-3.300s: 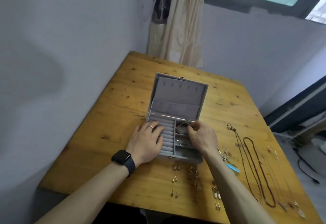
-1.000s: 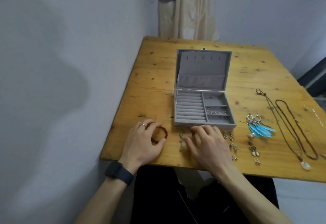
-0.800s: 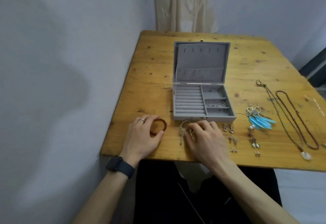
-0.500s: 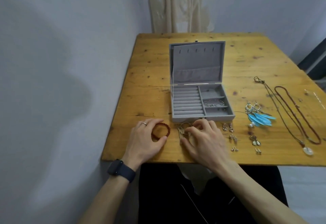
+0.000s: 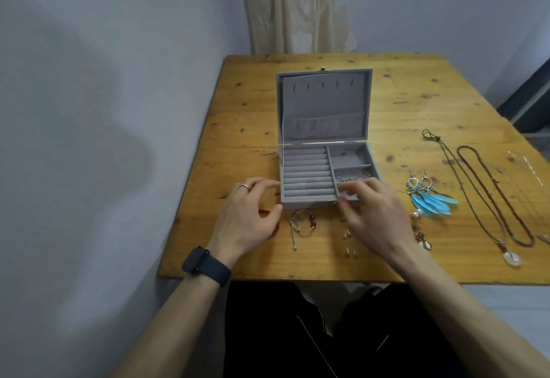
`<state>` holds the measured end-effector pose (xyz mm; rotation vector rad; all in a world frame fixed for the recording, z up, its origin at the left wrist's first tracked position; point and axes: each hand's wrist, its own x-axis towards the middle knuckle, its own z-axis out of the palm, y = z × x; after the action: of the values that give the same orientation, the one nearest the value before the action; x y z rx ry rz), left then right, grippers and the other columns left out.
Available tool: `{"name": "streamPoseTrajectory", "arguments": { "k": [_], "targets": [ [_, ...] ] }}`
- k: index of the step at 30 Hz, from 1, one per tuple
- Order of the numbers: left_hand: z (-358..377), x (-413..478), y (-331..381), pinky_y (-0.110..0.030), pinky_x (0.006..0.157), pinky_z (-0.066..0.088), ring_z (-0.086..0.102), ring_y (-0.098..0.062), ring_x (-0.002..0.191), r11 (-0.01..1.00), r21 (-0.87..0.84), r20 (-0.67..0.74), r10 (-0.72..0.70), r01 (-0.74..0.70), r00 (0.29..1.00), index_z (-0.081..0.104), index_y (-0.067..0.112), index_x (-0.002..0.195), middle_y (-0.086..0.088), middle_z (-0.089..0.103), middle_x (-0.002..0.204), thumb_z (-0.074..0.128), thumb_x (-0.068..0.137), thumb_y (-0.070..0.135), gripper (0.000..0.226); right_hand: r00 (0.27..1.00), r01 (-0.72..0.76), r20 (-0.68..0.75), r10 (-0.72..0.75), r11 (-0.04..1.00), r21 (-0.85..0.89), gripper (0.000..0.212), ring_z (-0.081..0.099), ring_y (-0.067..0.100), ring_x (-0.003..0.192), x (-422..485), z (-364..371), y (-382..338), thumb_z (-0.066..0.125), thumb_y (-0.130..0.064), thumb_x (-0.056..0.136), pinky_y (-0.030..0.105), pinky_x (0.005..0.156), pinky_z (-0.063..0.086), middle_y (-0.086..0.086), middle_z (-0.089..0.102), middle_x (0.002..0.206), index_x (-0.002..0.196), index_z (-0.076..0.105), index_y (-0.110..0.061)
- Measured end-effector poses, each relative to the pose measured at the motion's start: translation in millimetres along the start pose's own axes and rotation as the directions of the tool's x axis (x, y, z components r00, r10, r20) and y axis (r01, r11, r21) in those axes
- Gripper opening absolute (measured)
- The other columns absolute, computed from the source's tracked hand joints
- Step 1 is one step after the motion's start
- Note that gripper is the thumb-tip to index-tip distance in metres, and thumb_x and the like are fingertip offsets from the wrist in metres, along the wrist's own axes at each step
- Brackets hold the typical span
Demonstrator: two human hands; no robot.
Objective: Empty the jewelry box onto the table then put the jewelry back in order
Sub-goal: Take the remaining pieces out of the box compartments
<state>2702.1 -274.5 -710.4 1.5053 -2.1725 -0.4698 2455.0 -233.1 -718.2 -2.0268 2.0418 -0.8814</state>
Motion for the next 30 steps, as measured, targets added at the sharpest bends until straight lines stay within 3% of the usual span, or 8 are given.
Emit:
{"name": "streamPoseTrajectory", "arguments": {
  "k": [4,9,13,19,24,26,30],
  "targets": [
    [15,26,18,-0.027,0.101,0.043,0.043,-0.008,0.128,0.998,0.02,-0.022,0.066,-0.066,0.998,0.055,0.029,0.134,0.009,0.052,0.134,0.06,0.093,0.035,0.041,0.986,-0.158,0.036,0.161,0.985,-0.07,0.021,0.056,0.02,0.094,40,-9,22,0.066,-0.037,0.092,0.031,0.074,0.042,-0.001,0.069,0.098,0.108,0.073,-0.025],
    [36,53,26,-0.032,0.104,0.046,0.044,-0.01,0.129,0.986,0.118,0.015,0.119,-0.12,0.993,0.054,0.029,0.133,0.008,0.053,0.135,0.056,0.096,0.031,0.037,0.958,-0.202,0.164,0.236,0.959,-0.199,0.023,0.061,0.015,0.081,70,0,10,0.061,-0.042,0.094,0.03,0.071,0.053,-0.005,0.072,0.09,0.1,0.077,-0.026],
    [47,57,21,-0.028,0.106,0.042,0.042,-0.009,0.13,0.981,0.145,0.018,0.128,-0.13,0.992,0.056,0.026,0.133,0.008,0.053,0.137,0.048,0.1,0.031,0.034,0.92,-0.272,0.199,0.338,0.915,-0.297,0.024,0.066,0.019,0.078,88,9,3,0.064,-0.044,0.089,0.033,0.071,0.057,-0.003,0.072,0.082,0.093,0.078,-0.025],
    [55,53,14,-0.024,0.104,0.042,0.038,-0.004,0.131,0.985,0.101,-0.01,0.14,-0.138,0.99,0.056,0.027,0.132,0.01,0.049,0.139,0.039,0.102,0.032,0.035,0.929,-0.149,0.256,0.267,0.903,-0.403,0.006,0.061,0.02,0.077,96,8,-10,0.064,-0.022,0.088,0.033,0.065,0.05,-0.002,0.064,0.086,0.089,0.07,-0.021],
    [54,55,14,-0.026,0.106,0.041,0.037,-0.005,0.132,0.985,0.103,-0.002,0.136,-0.135,0.991,0.055,0.027,0.135,0.011,0.048,0.139,0.039,0.103,0.033,0.036,0.928,-0.227,0.257,0.269,0.957,-0.181,0.019,0.062,0.011,0.068,90,-6,8,0.057,-0.033,0.091,0.038,0.073,0.059,-0.007,0.066,0.073,0.078,0.068,-0.023],
    [53,55,16,-0.027,0.106,0.041,0.038,-0.006,0.131,0.985,0.109,0.004,0.133,-0.133,0.991,0.055,0.027,0.135,0.01,0.05,0.138,0.04,0.103,0.033,0.035,0.921,-0.294,0.257,0.293,0.955,-0.037,0.017,0.064,0.011,0.063,89,-21,15,0.059,-0.032,0.092,0.034,0.066,0.057,-0.008,0.067,0.07,0.081,0.069,-0.024],
    [48,61,20,-0.029,0.103,0.042,0.043,-0.009,0.127,0.98,0.147,0.032,0.131,-0.134,0.991,0.056,0.028,0.132,0.009,0.054,0.134,0.043,0.1,0.031,0.035,0.897,-0.432,0.268,0.352,0.831,0.352,0.012,0.062,0.014,0.078,87,-47,19,0.063,-0.026,0.095,0.032,0.069,0.05,0.001,0.071,0.084,0.087,0.071,-0.019]
  ]
}}
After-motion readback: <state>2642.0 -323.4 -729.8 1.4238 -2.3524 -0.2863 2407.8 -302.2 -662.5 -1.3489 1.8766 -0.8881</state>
